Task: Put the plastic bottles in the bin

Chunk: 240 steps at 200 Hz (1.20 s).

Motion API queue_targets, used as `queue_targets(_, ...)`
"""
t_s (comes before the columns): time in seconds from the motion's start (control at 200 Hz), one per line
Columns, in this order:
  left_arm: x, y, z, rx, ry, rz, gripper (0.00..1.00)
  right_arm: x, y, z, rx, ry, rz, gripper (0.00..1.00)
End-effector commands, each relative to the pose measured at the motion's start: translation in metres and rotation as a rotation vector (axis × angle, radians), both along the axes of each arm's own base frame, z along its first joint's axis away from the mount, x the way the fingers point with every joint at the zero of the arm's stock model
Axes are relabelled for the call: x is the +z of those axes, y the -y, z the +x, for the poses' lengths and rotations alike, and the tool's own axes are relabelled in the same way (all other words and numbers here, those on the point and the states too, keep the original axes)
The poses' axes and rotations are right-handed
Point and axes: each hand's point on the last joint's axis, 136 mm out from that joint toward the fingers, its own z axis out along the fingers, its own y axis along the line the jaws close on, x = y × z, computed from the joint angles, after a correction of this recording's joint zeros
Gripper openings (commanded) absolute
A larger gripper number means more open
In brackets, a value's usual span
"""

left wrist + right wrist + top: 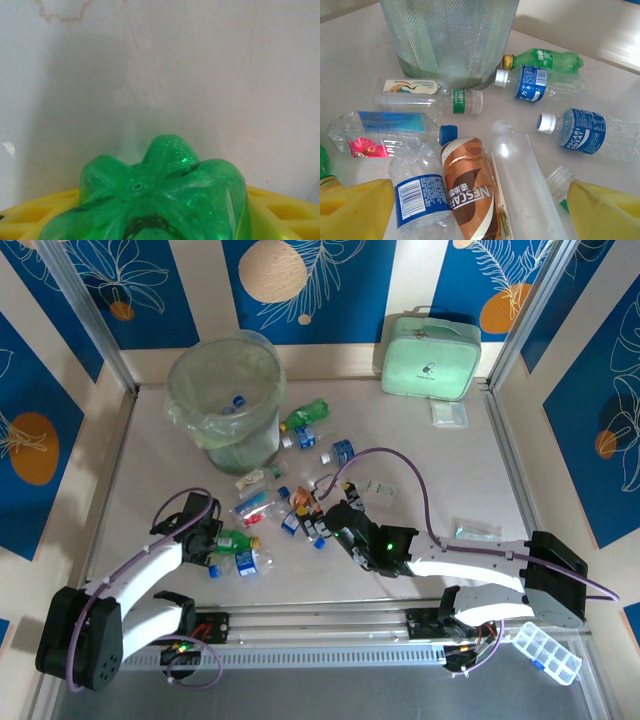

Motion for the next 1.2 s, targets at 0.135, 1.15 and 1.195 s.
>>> queue_targets(0.135,-0.004,0.014,0.028,-0.051,0.094,-0.032,0.57,0.004,-0.001,0.003,-0.010,0.010,0.017,0.90)
queue_targets(1.15,0.098,-0.001,0.018,-0.196,0.376,0.074,0.39,0.007,0.000,0.002,-0.009,0.021,0.020,0.90)
queue_targets(1.195,0.104,-0.002,0.019,-0.222,0.396,0.090,0.38,0.007,0.000,0.002,-0.009,0.021,0.020,0.90)
